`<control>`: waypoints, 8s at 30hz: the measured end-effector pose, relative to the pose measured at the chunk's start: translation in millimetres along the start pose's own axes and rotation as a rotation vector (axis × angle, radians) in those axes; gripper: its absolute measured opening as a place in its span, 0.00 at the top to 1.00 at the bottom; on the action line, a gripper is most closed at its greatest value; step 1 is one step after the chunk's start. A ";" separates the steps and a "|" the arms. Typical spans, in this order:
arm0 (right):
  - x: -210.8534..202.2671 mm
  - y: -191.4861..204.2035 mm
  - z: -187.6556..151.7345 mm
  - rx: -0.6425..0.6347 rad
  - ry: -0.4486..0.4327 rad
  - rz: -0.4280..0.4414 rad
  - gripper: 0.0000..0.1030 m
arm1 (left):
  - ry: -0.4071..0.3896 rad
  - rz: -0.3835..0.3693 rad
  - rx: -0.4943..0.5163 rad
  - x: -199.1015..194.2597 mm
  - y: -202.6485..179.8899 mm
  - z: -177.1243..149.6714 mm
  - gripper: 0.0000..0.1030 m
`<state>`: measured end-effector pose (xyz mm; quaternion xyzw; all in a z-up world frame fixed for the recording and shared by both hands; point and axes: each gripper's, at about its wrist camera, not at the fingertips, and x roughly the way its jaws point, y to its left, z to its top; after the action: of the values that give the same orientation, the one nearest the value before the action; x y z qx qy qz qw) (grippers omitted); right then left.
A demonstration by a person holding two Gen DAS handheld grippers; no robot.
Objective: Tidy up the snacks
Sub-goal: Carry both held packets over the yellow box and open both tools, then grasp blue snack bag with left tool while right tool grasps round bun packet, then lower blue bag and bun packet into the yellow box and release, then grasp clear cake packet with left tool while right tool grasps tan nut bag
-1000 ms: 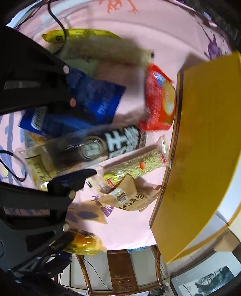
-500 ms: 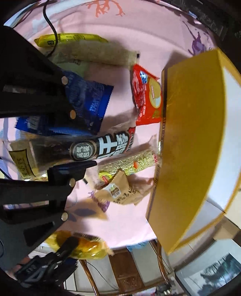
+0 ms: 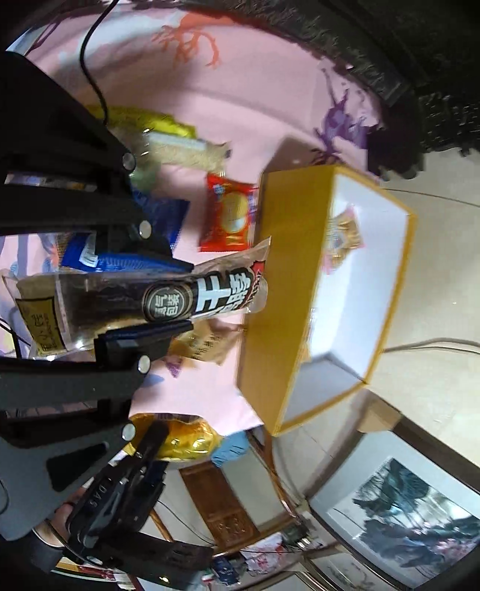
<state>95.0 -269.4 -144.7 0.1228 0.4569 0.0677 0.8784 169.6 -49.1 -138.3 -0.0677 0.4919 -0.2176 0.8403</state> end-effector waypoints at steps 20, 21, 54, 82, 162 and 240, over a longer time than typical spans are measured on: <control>-56.3 19.9 144.0 -0.080 -0.369 -0.003 0.64 | -0.327 -0.020 0.145 -66.0 -54.5 134.0 0.75; -57.0 20.8 149.5 -0.085 -0.383 -0.009 0.64 | -0.336 -0.015 0.149 -66.3 -55.9 138.6 0.75; -8.8 23.6 184.8 -0.142 -0.400 -0.091 0.33 | -0.370 0.136 0.043 -16.1 -25.4 182.5 0.21; 41.4 31.5 -30.9 -0.032 0.143 0.048 0.33 | -0.099 0.283 -0.110 -46.2 79.5 -25.9 0.15; 19.8 32.3 -39.8 -0.088 0.095 -0.037 0.51 | -0.007 0.068 0.021 -22.8 36.4 -11.7 0.33; 131.6 -28.2 36.3 0.484 0.193 -0.077 0.33 | -0.180 0.230 -0.098 -53.7 56.6 19.0 0.12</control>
<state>200.4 -271.6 -235.9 0.3049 0.5459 -0.0659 0.7776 180.1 22.9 -104.4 -0.0709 0.4293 -0.0887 0.8960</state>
